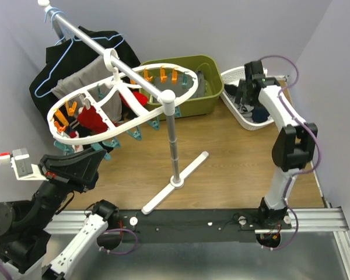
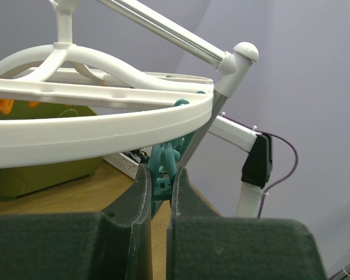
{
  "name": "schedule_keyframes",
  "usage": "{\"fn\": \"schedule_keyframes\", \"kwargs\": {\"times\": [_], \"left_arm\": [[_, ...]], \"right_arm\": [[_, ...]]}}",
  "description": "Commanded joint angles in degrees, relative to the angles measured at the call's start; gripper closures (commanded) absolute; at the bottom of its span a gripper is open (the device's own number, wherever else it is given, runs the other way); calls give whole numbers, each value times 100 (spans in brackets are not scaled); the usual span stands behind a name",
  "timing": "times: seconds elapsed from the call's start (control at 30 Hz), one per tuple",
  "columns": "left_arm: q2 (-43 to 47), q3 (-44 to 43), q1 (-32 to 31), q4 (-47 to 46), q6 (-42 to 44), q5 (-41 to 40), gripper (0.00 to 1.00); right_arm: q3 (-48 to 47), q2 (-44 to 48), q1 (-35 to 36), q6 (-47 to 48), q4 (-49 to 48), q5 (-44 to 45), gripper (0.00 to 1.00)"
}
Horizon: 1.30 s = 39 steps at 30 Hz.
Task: Remove the socks clipped to the hanger
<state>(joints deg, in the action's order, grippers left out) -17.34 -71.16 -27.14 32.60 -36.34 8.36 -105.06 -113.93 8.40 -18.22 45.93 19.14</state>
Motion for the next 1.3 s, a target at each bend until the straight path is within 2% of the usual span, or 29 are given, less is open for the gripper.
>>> {"fn": "schedule_keyframes", "kwargs": {"times": [0.0,0.03,0.13,0.37,0.5,0.6,0.63,0.77,0.83,0.93,1.0,1.13,1.27], "left_arm": [[117,49,-11,-351,135,166,100],[117,58,-2,-351,144,166,100],[108,102,-2,-377,144,175,100],[100,146,-2,-333,162,122,100],[65,181,-11,-316,188,148,100],[73,242,-2,-342,145,139,100],[82,260,-11,-351,118,131,100],[91,278,-11,-368,57,113,100],[82,260,-11,-360,39,78,100],[65,225,-2,-342,21,96,100],[56,199,-2,-325,13,122,100],[65,190,-2,-333,-40,139,100],[3,172,-11,-264,-172,157,100]], "right_arm": [[1423,1520,231,-331,-277,-490,14],[2044,2010,449,-349,-400,-507,14],[3012,2969,967,-551,-366,-569,14],[4535,4737,2155,-1314,-23,-770,14],[5107,5257,3025,-1974,144,-981,14],[5424,5442,3955,-2475,92,-991,11],[5469,5521,4620,-2589,-117,-939,11],[5645,5286,6232,-3029,-953,-605,8],[5480,5014,7134,-3012,-1339,-123,6],[5014,4145,8102,-2793,-1595,782,4],[4548,3616,8396,-2346,-1928,1152,3],[3994,3106,8476,-1502,-3534,1285,1],[2862,2167,8459,-301,-3891,1303,0]]}}
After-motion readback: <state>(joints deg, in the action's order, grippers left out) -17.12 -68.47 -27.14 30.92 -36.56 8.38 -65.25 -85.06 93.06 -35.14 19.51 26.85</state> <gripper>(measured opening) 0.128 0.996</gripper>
